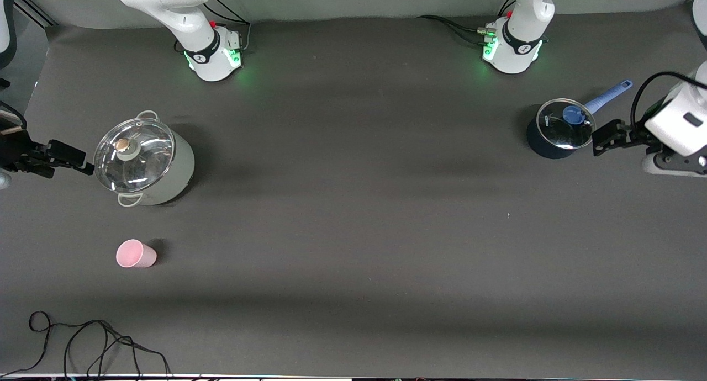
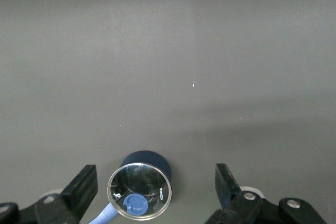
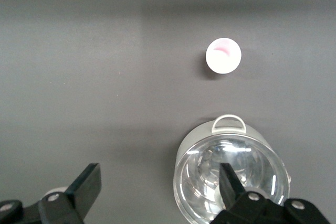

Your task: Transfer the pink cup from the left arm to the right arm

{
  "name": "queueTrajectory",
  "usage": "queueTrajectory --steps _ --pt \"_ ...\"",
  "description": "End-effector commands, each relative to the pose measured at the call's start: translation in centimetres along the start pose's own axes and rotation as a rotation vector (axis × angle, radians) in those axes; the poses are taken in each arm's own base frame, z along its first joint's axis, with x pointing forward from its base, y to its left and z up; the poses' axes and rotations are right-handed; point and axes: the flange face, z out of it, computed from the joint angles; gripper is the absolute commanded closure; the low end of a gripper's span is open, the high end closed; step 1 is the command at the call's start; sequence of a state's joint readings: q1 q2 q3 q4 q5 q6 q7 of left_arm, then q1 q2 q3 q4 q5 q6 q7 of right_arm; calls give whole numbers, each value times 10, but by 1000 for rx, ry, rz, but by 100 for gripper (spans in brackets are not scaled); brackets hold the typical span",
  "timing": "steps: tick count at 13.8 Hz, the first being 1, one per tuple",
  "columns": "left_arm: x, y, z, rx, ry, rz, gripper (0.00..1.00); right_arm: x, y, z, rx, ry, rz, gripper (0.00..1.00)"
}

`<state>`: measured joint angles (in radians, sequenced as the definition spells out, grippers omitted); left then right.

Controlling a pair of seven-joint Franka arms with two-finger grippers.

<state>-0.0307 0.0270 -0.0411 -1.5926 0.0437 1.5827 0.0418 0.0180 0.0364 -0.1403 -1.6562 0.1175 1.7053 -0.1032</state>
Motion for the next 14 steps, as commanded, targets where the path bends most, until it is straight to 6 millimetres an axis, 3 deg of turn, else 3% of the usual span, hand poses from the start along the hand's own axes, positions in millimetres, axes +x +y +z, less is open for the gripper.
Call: queueTrajectory --steps 1,4,6,14 --pt "-12 2 -5 -10 -19 50 0 -5 -19 -3 -21 7 77 1" --pt "-11 -8 12 -18 -87 56 0 -5 -37 -6 -129 3 30 1" --pt "-9 -7 10 -18 -87 57 0 -8 -36 -15 -138 -11 1 1" --pt "-6 2 16 -40 -74 70 0 -9 -37 -18 -76 -12 10 1"
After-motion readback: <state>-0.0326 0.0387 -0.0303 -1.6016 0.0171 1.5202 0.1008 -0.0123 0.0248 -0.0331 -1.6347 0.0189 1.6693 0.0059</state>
